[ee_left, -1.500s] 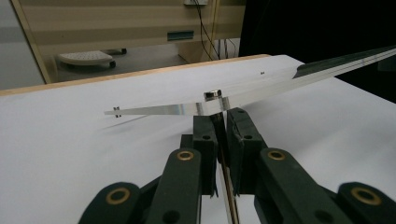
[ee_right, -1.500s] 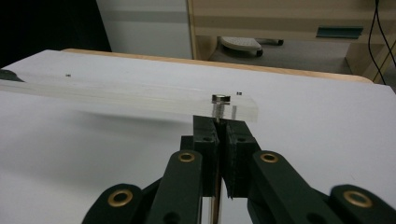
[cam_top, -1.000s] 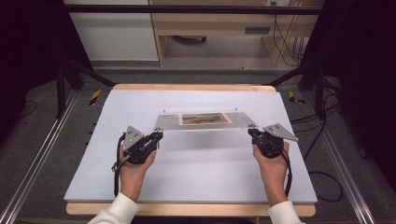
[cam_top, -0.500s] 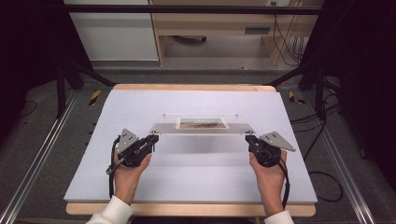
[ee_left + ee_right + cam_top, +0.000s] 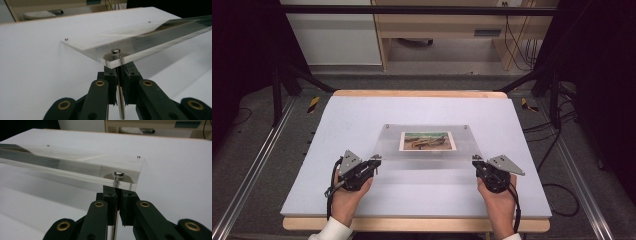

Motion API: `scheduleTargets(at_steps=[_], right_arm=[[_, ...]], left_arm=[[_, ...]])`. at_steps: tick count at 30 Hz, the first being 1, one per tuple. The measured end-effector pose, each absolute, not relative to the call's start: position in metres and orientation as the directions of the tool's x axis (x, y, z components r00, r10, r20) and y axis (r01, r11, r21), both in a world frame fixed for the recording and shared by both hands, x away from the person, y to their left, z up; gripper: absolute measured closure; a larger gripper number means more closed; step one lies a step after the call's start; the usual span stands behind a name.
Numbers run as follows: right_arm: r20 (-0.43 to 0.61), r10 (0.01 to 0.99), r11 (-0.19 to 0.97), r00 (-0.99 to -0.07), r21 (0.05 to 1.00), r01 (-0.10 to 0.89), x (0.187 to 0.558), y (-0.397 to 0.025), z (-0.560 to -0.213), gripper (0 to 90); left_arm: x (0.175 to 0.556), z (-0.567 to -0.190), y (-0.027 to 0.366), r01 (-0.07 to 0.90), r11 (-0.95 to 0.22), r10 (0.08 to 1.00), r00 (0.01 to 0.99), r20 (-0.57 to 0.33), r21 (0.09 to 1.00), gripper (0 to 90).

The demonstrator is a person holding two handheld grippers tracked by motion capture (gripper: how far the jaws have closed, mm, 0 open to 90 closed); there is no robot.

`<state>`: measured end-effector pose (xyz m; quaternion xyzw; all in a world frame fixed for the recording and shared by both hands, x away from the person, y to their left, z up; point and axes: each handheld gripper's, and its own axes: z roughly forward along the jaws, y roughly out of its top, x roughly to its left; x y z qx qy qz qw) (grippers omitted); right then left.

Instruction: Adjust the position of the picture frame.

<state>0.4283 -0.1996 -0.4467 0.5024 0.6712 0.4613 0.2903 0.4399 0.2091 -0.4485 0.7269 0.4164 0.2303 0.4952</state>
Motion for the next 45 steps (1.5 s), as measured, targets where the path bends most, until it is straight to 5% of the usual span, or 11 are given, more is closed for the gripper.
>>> scheduleTargets(at_steps=[45], right_arm=[[0.115, 0.936, 0.075, -0.333, 0.858, 0.508, 0.42, -0.196, -0.479, 84.9]], left_arm=[[0.434, -0.473, 0.208, 0.484, -0.202, 0.857, 0.508, -0.085, 0.851, 84.3]])
